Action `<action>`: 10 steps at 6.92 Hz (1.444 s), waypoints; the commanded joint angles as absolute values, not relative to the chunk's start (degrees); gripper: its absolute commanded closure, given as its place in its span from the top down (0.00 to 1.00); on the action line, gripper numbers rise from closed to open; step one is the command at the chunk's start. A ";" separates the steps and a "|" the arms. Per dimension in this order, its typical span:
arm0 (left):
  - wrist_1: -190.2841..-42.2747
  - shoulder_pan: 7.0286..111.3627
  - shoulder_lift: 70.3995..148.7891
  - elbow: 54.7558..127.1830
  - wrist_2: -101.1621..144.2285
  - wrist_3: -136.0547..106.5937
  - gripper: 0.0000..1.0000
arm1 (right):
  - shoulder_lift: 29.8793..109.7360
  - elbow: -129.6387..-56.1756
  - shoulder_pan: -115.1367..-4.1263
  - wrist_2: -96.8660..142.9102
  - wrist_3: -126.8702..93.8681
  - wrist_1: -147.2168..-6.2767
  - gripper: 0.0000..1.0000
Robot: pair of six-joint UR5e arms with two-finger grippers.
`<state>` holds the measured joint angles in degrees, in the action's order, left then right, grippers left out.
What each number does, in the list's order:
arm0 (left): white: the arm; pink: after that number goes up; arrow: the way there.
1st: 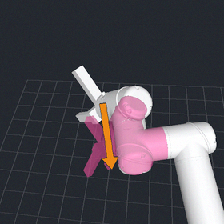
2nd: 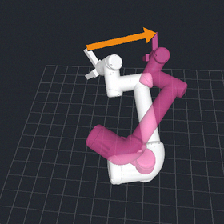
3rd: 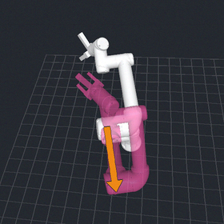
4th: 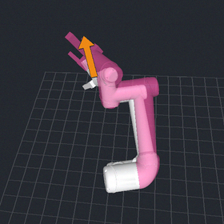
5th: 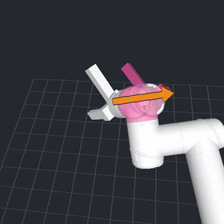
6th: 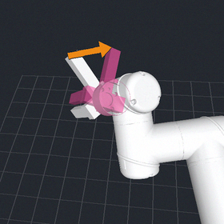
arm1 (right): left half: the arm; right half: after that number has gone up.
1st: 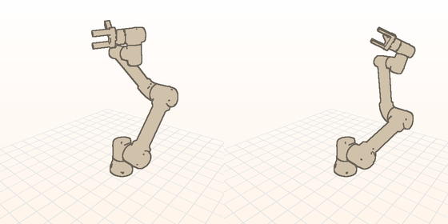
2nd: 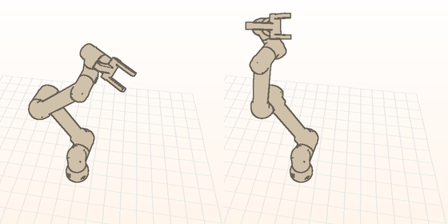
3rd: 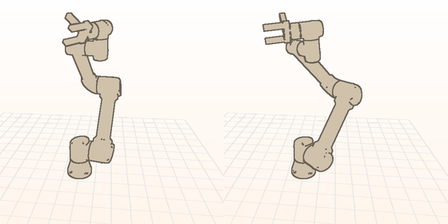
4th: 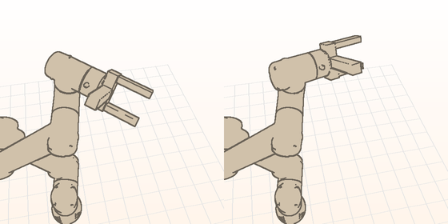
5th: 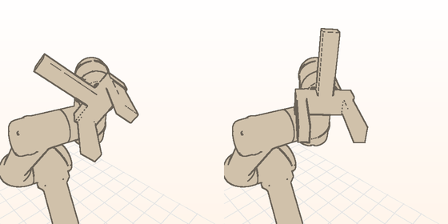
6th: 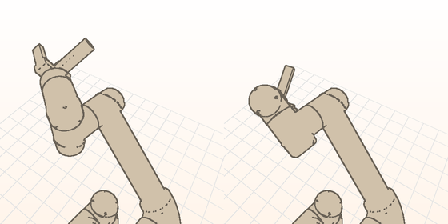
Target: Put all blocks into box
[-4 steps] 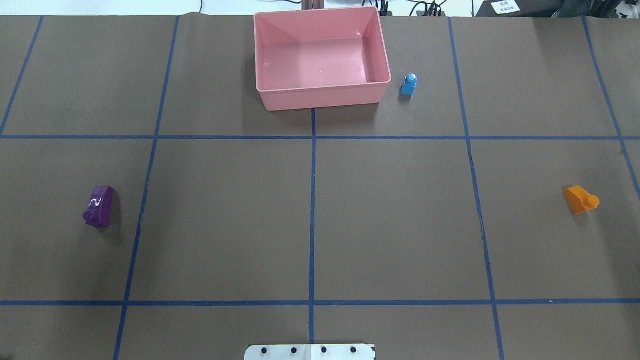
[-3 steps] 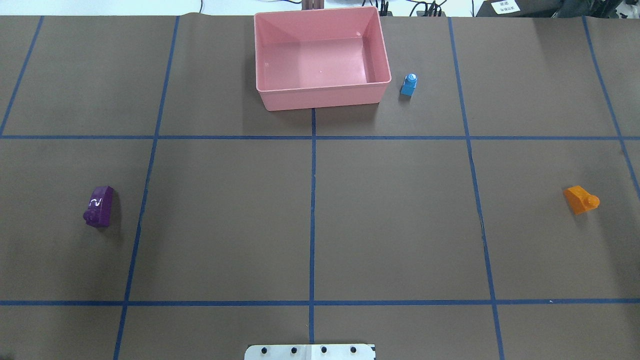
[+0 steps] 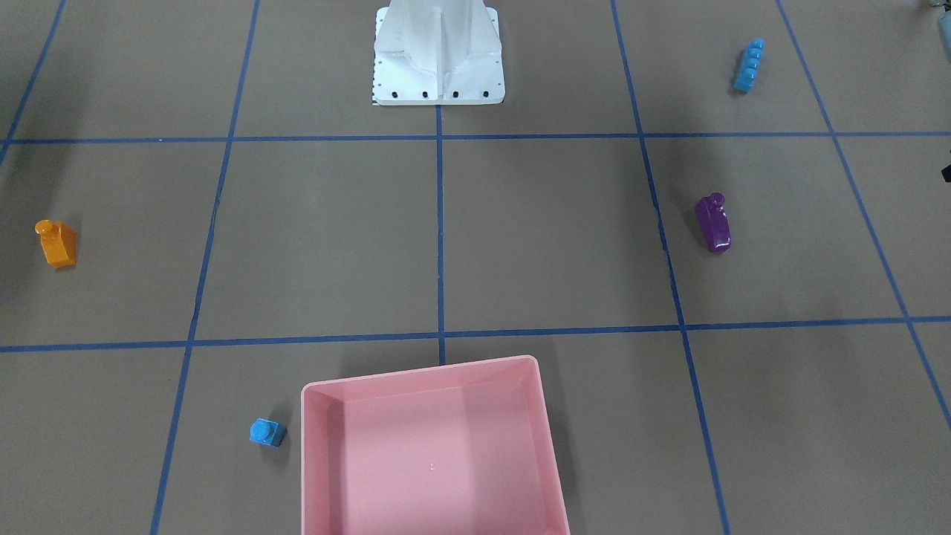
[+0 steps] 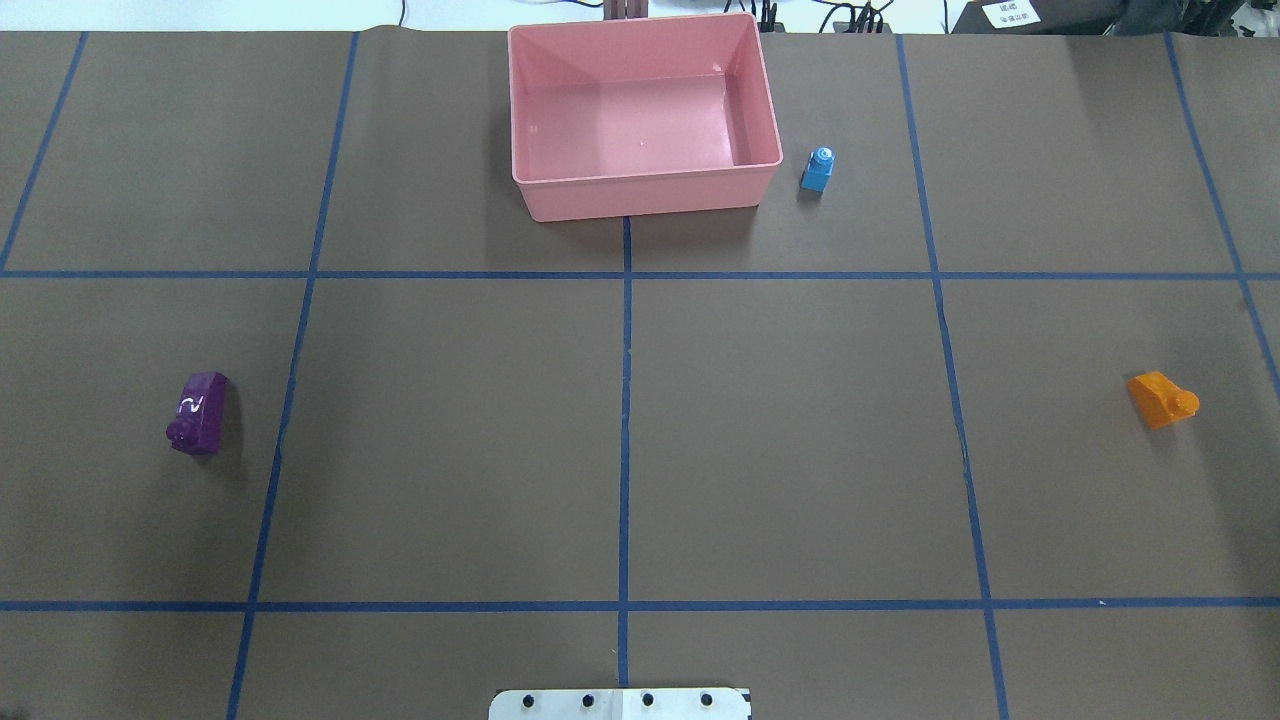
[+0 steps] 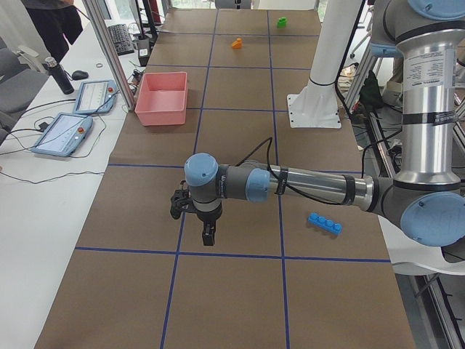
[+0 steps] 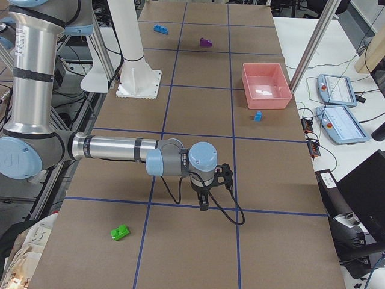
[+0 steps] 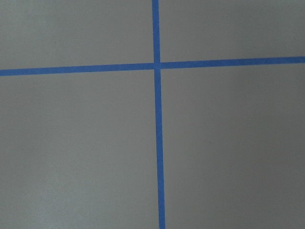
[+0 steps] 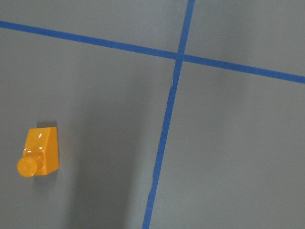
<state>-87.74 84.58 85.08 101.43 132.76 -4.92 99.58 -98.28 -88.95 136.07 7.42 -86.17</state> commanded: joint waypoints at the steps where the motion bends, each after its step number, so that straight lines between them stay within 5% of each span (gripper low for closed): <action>1: -87.71 84.64 85.25 101.08 132.72 -5.10 1.00 | 99.49 -97.73 -88.95 135.97 7.47 -86.04 1.00; 5: -88.41 83.94 85.34 103.27 137.16 -6.41 1.00 | 99.32 -97.65 -88.86 140.94 7.47 -85.87 1.00; 10: -100.97 69.63 86.13 105.73 140.80 -34.87 1.00 | 96.08 -97.65 -81.25 142.91 -1.54 -84.73 1.00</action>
<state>-98.16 72.58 85.88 105.46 140.82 -29.71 97.75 -97.75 -85.33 142.97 3.03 -84.76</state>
